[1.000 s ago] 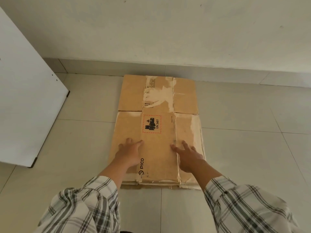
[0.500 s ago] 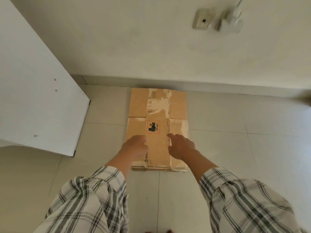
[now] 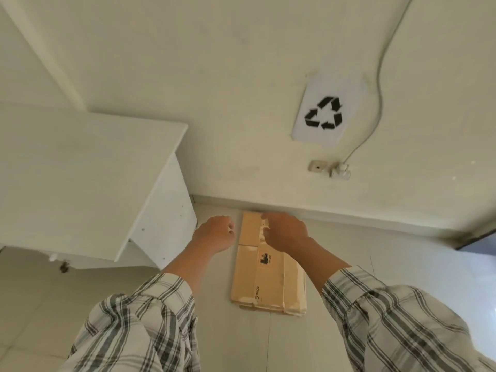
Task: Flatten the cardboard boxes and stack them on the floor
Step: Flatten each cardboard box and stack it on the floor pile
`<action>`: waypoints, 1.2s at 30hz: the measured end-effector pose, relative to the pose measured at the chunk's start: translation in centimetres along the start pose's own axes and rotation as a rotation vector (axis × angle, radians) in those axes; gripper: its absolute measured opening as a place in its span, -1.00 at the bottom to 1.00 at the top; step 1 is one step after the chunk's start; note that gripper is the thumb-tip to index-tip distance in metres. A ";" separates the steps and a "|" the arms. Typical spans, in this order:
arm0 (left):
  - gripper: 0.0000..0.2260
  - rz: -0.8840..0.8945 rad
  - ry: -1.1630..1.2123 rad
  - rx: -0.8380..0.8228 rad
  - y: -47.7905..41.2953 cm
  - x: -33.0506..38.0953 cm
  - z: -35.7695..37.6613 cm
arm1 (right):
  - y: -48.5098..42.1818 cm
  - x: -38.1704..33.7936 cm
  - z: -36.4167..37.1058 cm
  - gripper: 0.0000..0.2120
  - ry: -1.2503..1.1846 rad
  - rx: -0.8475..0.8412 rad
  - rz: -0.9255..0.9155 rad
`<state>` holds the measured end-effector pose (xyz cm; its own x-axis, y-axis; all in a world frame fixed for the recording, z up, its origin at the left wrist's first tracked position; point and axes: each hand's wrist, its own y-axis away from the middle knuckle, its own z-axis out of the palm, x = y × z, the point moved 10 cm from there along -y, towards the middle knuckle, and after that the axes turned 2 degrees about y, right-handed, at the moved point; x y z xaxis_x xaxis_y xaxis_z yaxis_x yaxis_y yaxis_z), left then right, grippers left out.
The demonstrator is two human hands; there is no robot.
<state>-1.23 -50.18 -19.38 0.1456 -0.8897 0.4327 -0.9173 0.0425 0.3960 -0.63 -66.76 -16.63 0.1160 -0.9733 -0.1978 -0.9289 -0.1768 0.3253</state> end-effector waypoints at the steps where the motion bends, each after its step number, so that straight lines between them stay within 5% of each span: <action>1: -0.73 0.004 -0.002 0.019 1.2 -0.4 -1.9 | 0.7 -1.9 -1.5 -0.60 0.012 0.022 -0.017; 19: -0.80 0.103 -0.182 0.301 17.8 -25.8 -27.0 | 6.8 -40.6 -6.4 -0.64 0.084 0.291 -0.274; 36: -0.84 -0.058 -0.098 0.495 13.6 -58.8 -54.9 | -10.2 -83.6 -11.4 -0.64 0.074 0.401 -0.475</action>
<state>-1.93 27.64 5.05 0.1877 -0.9238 0.3338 -0.9779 -0.2075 -0.0245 3.14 14.77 7.12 0.5592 -0.8122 -0.1662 -0.8281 -0.5380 -0.1573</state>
